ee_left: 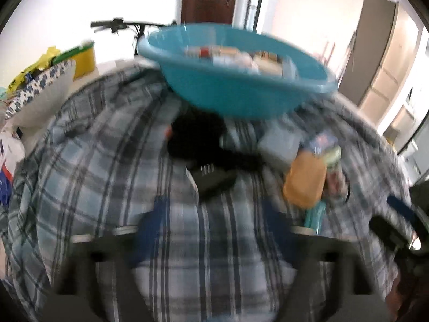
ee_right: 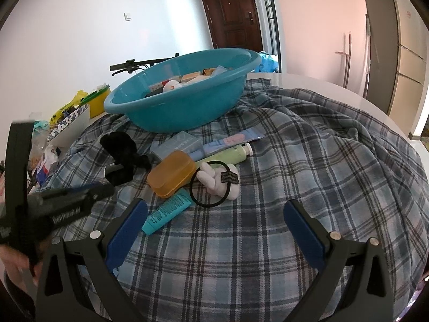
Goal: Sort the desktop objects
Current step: 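Grasp the black ZEESEA box with the left tool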
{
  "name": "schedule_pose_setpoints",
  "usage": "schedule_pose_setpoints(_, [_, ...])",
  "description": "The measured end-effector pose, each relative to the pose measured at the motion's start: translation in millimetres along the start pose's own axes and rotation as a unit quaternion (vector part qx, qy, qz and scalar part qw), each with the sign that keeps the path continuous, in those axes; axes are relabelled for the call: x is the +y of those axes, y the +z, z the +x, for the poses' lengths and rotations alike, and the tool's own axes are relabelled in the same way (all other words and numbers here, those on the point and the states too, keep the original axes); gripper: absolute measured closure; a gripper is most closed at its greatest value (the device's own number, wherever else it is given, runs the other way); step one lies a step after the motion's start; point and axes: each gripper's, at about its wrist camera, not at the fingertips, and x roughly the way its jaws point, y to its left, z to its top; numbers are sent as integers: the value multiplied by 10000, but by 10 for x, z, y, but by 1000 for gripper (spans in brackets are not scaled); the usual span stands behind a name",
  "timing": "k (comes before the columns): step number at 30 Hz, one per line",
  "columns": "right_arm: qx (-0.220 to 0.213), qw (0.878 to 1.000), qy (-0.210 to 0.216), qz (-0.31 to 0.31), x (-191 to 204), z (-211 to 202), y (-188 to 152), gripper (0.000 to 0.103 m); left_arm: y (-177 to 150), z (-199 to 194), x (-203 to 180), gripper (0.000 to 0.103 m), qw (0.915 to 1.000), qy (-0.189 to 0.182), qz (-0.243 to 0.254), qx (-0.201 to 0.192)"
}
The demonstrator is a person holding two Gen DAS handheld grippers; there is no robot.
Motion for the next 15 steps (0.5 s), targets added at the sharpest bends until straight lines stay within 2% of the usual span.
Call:
schedule_pose_setpoints(3, [4,10000,21,24,-17,8,-3,2,77,30,-68,17,9999,79,123,-21])
schedule_pose_setpoints(7, [19,10000,13,62,-51,14,-1,2,158,250,-128,17,9990,337,135,273])
schedule_pose_setpoints(8, [13,10000,12,71,-61,10,-2,2,165,301,-132,20,9986,378,142,340])
schedule_pose_setpoints(10, [0,10000,1,99,-86,6,1,2,165,406,-137,48,9965,632,251,480])
schedule_pose_setpoints(11, [-8,9999,-2,120,-100,3,3,2,160,446,-114,53,9960,651,231,571])
schedule_pose_setpoints(12, [-11,9999,-1,136,-110,2,6,2,148,446,-100,53,9965,596,167,564])
schedule_pose_setpoints(15, [13,9999,-12,159,-129,17,4,2,118,370,-50,53,9983,218,45,542])
